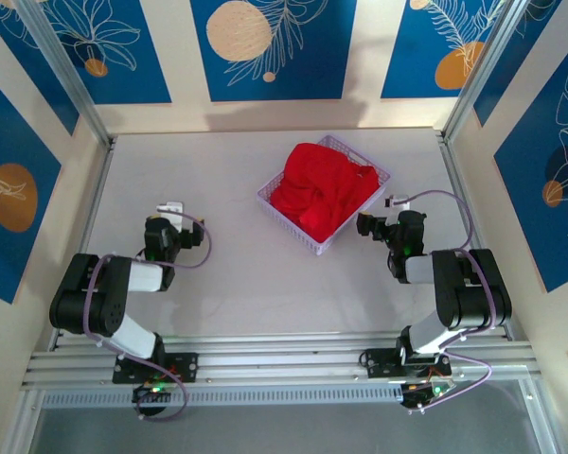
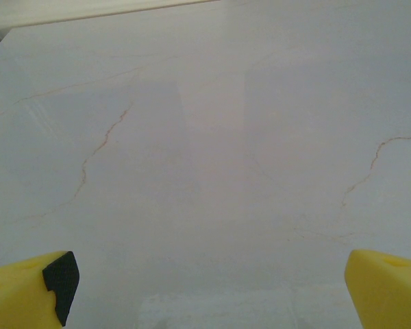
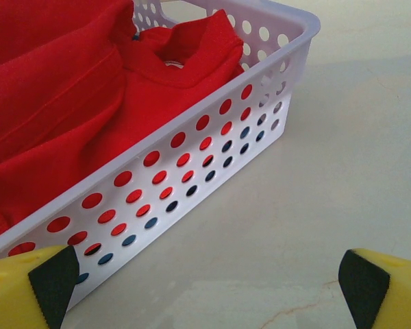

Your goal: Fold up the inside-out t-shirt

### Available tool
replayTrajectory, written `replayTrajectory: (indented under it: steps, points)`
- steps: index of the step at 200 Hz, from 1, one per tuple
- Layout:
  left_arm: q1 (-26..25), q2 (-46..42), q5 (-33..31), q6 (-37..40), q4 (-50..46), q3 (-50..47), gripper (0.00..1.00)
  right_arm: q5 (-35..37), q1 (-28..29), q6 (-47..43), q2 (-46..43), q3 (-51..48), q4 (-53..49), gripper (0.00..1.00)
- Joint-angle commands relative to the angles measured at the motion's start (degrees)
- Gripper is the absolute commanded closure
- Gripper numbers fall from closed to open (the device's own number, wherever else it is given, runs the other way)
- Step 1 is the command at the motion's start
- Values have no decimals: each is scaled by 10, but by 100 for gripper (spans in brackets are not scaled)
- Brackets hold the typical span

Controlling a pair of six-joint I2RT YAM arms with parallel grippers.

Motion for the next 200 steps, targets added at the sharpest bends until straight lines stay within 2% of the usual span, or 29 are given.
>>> replayTrajectory:
  steps: [1,65,80,88,103,118,131,140,157,169,184,200]
  points:
    - [8,-7,11,5,0,10,0,-15,-5,1,-8,12,12,1]
    - [11,-8,16,4,0,10,0,-14,-5,1,-8,12,11,1]
    - [11,-28,-20,-11,-30,19,0,8,0,5,-14,10,11,1]
    - [12,-62,-57,-26,-93,36,0,40,4,12,-32,14,-9,1]
    - [24,-126,-118,-85,-270,89,0,92,5,37,-93,20,-78,1]
    - [31,-178,-135,-127,-365,111,0,163,-7,103,-178,13,-145,1]
    - [31,-225,-105,-170,-427,123,0,174,-40,217,-263,16,-245,1]
    - [30,-253,-47,-199,-455,131,0,151,-61,264,-317,26,-309,1]
    - [23,-278,103,-255,-440,135,0,74,-60,267,-378,37,-336,2]
    - [-2,-274,168,-289,-418,143,0,7,-30,249,-381,56,-335,6]
    - [-59,-255,175,-283,-436,176,0,3,47,195,-333,124,-396,7]
    - [-124,-232,145,-246,-488,223,0,25,123,140,-240,226,-498,5]
